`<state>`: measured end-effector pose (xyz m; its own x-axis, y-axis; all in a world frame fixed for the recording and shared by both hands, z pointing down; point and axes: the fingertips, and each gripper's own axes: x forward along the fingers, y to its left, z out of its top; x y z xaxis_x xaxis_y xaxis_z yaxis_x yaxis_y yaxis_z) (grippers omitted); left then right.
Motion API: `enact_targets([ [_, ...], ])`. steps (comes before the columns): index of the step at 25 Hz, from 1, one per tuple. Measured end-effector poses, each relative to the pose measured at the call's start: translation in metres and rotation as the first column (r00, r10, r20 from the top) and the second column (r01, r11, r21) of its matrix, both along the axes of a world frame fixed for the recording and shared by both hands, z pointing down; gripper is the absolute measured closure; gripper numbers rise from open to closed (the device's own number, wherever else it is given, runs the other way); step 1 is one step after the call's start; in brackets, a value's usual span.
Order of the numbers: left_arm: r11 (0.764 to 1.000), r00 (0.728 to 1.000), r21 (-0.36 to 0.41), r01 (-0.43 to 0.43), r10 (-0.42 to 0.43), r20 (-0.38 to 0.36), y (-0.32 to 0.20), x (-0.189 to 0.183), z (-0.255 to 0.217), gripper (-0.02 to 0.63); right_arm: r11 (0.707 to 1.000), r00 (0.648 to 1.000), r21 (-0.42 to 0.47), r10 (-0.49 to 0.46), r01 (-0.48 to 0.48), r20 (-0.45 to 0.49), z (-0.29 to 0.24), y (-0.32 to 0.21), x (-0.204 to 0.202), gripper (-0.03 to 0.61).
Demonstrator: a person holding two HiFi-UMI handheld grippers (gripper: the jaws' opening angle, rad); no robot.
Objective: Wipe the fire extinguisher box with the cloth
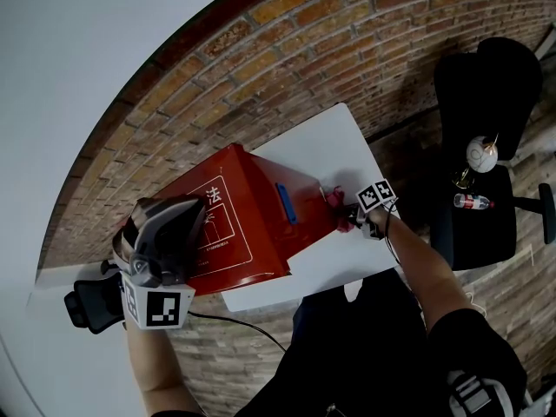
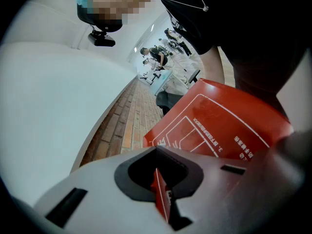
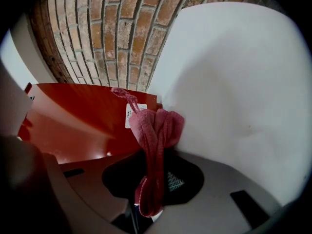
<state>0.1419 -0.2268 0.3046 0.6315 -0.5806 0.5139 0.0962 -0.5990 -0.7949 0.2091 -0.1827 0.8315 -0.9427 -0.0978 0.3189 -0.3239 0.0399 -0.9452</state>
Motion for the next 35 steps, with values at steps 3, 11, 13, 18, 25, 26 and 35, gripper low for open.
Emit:
enact_targets([
  [3, 1.000, 1.000, 0.003, 0.000, 0.000, 0.000, 0.000, 0.000, 0.000, 0.583, 1.000, 1.000, -0.007, 0.017, -0.017, 0.019, -0.002, 0.000, 0.000, 0.479],
  [11, 1.000, 1.000, 0.004, 0.006, -0.006, -0.003, 0.000, -0.002, 0.000, 0.583, 0.999, 0.997, -0.021, 0.042, -0.041, 0.066, -0.011, 0.003, 0.001, 0.479],
  [13, 1.000, 1.000, 0.003, 0.008, -0.008, -0.003, -0.001, -0.002, 0.000, 0.583, 0.999, 0.997, -0.017, 0.040, -0.039, 0.073, -0.014, 0.003, 0.001, 0.479],
  [18, 1.000, 1.000, 0.001, 0.004, -0.004, -0.002, 0.000, -0.001, -0.001, 0.583, 0.999, 0.995, -0.010, 0.038, -0.038, 0.095, -0.024, 0.004, 0.001, 0.479],
  [25, 1.000, 1.000, 0.004, 0.005, -0.005, -0.004, 0.000, -0.001, -0.001, 0.583, 0.999, 0.990, -0.012, 0.044, -0.043, 0.131, -0.036, 0.004, 0.001, 0.479],
  [26, 1.000, 1.000, 0.005, 0.007, -0.006, -0.005, 0.000, -0.002, -0.001, 0.583, 0.999, 0.989, -0.013, 0.044, -0.042, 0.138, -0.038, 0.004, 0.001, 0.479],
  [35, 1.000, 1.000, 0.002, 0.005, -0.005, -0.003, -0.001, -0.001, -0.001, 0.583, 0.998, 0.982, -0.040, 0.044, -0.037, 0.182, -0.052, 0.006, 0.001, 0.479],
])
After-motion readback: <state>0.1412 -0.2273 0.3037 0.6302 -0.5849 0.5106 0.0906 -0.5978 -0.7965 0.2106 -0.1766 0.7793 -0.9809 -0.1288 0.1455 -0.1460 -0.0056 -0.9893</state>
